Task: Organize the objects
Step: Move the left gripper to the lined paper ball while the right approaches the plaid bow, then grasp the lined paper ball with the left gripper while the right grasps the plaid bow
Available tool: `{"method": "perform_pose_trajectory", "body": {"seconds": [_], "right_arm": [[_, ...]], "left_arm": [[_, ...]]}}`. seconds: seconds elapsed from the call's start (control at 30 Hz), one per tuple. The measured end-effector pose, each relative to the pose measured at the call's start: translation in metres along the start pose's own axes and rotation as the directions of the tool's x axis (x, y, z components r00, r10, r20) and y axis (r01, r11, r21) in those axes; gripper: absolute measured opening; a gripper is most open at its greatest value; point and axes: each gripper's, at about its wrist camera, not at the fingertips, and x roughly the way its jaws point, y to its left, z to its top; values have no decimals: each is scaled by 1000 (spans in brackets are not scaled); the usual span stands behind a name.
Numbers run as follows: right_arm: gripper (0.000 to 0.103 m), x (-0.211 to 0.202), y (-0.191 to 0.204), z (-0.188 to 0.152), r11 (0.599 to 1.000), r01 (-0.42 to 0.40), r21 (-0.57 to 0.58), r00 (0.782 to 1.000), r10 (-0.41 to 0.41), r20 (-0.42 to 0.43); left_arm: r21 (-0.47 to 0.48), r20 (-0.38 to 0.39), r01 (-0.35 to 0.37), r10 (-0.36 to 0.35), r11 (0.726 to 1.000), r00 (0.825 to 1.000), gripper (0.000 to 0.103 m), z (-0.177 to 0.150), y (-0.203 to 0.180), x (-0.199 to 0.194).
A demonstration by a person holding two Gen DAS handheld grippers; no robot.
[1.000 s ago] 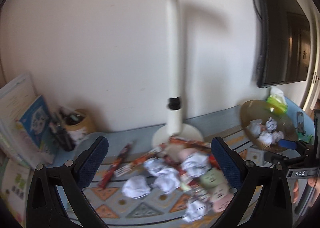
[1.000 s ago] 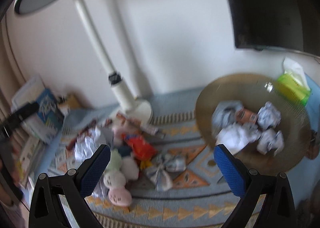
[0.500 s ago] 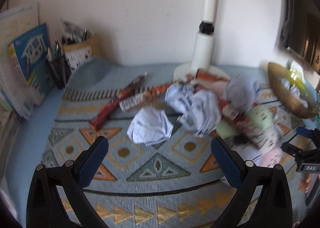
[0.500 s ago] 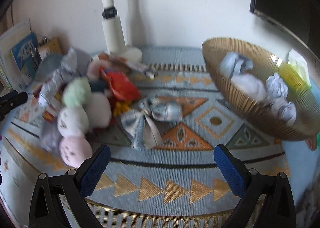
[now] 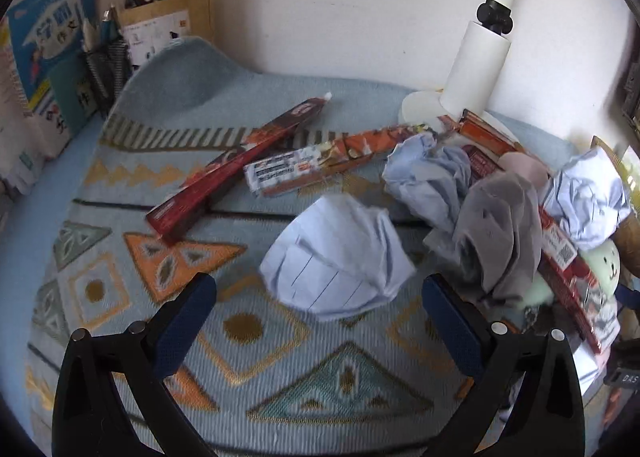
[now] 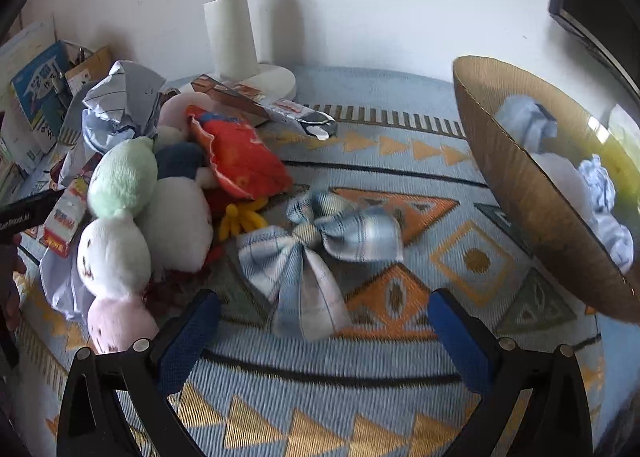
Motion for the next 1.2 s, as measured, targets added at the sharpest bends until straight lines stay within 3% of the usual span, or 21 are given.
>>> {"method": "perform_pose_trajectory", "body": {"seconds": [0.1,0.7,0.77,0.83,0.87,0.9,0.93,0.97,1.07,1.2], "right_arm": [[103,3,-3,3,1000,-7,-8,1000,7,1],[102,4,-5,5,1000,-16,-15,1000,16,5],[94,4,-4,6,999,-26,-29,1000,26,15],[77,-1,1,4,998,-38,-55,999,40,35],[59,-5,9,4,997,-45,-69,998,48,47],[49,-6,11,4,995,-56,-81,997,60,51],[32,-8,13,4,994,-59,-92,996,64,58],[21,-10,15,4,993,-62,-99,996,68,63],[17,-12,7,8,994,-78,-78,993,84,80],[17,-18,-17,11,985,-170,0,975,168,146]], "left_arm": [[51,-24,-66,67,997,997,103,1,-11,6],[58,-24,-59,60,997,998,103,-2,-14,8],[58,-24,-57,59,997,998,103,-2,-14,8],[61,-19,-48,49,997,999,98,-4,-14,7],[68,-3,-40,41,997,999,76,-5,-15,4],[77,20,-39,37,996,999,50,-7,-17,0],[92,29,-32,30,995,999,48,-9,-20,-3],[99,30,-35,33,994,999,46,-11,-21,-4],[87,33,-29,26,996,999,46,-14,-18,-6],[10,43,-25,24,1000,999,46,-18,-2,-12]]}}
